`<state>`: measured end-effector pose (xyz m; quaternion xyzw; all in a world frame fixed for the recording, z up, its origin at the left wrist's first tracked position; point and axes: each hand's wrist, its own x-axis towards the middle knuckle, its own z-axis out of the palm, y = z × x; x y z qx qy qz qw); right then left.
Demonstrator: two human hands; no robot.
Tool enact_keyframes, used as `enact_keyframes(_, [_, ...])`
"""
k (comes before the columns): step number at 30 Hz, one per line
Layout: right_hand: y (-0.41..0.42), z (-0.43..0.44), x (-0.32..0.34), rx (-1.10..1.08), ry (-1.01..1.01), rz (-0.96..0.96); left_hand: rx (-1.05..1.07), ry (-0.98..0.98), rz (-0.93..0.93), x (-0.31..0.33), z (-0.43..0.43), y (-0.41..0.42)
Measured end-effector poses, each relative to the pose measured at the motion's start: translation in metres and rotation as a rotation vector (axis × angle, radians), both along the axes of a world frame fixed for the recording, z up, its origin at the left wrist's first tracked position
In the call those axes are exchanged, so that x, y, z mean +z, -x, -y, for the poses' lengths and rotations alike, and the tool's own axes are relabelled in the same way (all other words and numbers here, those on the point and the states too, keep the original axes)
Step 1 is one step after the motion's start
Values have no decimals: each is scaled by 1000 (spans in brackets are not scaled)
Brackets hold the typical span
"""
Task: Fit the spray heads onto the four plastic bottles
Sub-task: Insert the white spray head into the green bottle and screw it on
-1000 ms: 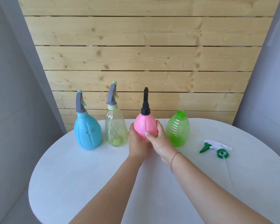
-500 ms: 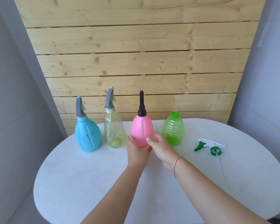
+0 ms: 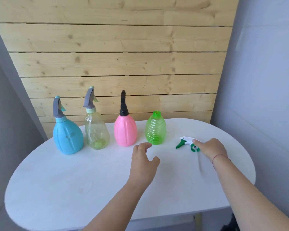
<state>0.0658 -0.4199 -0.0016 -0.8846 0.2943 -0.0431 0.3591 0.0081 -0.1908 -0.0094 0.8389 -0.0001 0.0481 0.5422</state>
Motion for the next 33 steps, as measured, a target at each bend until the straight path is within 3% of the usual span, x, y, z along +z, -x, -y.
enact_keyframes(14, [-10, -6, 0, 3, -83, -49, 107, 21, 139, -1, 43, -53])
enact_keyframes(23, [-8, 15, 8, -96, -954, 314, 236, 56, 64, -7, 54, -97])
enact_keyframes(25, [-7, 14, 19, -57, -1034, 398, 253, 48, 67, -9, 52, -96])
enact_keyframes(33, [16, -30, 111, 189, -839, 637, 121, -5, 69, -5, 28, -44])
